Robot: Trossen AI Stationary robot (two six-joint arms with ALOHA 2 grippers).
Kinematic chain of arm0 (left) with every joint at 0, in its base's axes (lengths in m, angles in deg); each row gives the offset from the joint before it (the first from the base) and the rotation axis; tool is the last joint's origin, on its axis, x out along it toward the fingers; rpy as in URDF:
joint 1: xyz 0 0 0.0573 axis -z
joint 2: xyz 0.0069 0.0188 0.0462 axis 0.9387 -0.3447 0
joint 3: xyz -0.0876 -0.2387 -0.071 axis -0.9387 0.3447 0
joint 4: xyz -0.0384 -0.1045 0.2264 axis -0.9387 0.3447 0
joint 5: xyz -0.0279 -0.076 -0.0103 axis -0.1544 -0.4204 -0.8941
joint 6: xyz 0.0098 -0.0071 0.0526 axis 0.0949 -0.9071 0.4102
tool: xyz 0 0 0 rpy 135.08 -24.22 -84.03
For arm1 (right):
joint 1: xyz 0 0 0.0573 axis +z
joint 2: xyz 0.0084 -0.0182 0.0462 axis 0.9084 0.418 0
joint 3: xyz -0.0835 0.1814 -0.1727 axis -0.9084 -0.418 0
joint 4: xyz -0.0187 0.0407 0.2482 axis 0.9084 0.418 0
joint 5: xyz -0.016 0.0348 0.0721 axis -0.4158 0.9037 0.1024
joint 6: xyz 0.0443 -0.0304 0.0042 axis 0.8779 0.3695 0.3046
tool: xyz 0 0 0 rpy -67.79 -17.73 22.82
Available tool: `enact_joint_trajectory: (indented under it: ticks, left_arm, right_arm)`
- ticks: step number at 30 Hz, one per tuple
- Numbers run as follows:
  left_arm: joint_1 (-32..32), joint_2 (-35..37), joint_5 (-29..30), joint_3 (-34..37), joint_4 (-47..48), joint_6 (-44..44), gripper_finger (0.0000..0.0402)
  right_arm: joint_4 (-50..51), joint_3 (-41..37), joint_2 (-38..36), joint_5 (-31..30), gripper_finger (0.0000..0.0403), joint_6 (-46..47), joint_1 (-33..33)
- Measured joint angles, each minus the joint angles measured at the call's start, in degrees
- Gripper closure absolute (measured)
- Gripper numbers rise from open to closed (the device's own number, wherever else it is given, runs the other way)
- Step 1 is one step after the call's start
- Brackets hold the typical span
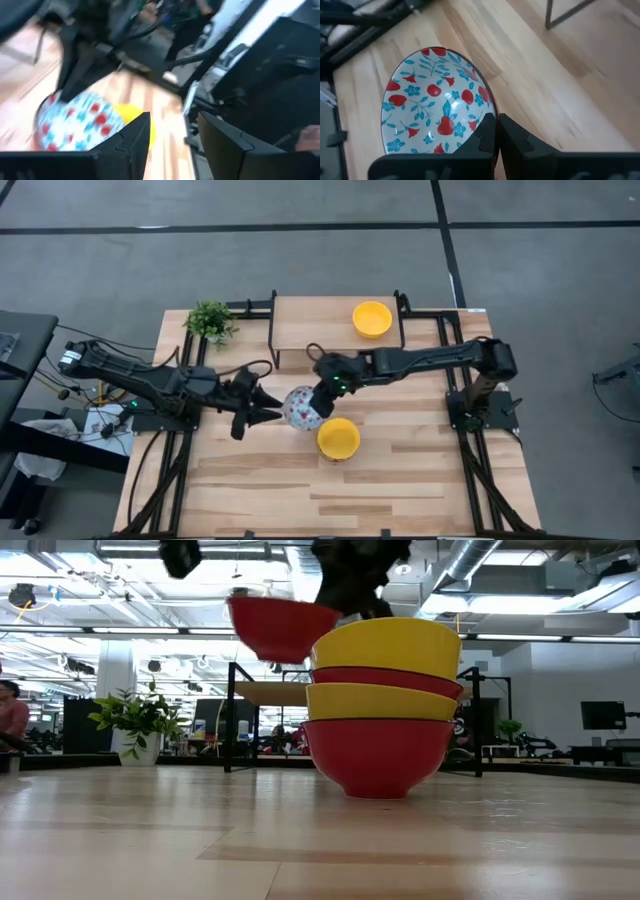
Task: Pick & Place Mini bowls
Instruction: Put the red and blue bowl on the shelf
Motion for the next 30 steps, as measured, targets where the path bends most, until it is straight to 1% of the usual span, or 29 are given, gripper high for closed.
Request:
enact_joint_trajectory:
  ticks: [4, 6, 8, 9, 14, 16, 20, 26, 30]
  left_arm:
    - [-0.04, 0.26, 3.37, -0.02, 8.84, -6.02, 0.0238]
    - [-0.02, 0.13, 4.39, 0.09, 13.74, -8.43, 0.0238]
    - [-0.02, -0.28, 5.69, 0.07, 16.46, -9.51, 0.0238]
    - [-0.02, -0.34, 6.21, 0.08, 17.74, -9.68, 0.0238]
    - [-0.38, -1.80, 10.32, 0.00, 18.61, -9.71, 0.0238]
    - [-0.94, -2.26, 10.84, 0.04, 19.41, -9.71, 0.0238]
    - [-1.93, -4.36, 10.67, 0.02, 18.76, -10.65, 0.0238]
    - [-2.10, -9.63, 10.40, 0.04, 16.72, -12.35, 0.0238]
    - [-2.54, -10.88, 10.20, 0.02, 16.44, -15.43, 0.0238]
  right_arm:
    - [0.54, 3.63, 3.08, 0.98, 0.0403, -0.68, 0.00]
    - [0.48, 3.80, 3.86, 1.54, 0.0403, -1.19, 0.00]
    - [-1.41, 3.85, 4.44, 3.14, 0.0403, -0.92, -0.05]
    - [-0.62, 3.85, 4.58, 3.84, 0.0403, -0.64, -0.11]
    - [-0.75, 3.85, 5.11, 4.40, 0.0403, -0.14, -0.07]
    - [-1.52, 3.85, 5.11, 4.37, 0.0403, 0.13, -0.09]
    - [-1.51, 3.81, 5.09, 4.35, 0.0403, 0.81, -0.33]
    - [-1.94, 3.81, 5.09, 3.88, 0.0403, 0.96, -0.50]
    - [-1.88, 3.81, 5.09, 3.80, 0.0403, 1.03, -0.44]
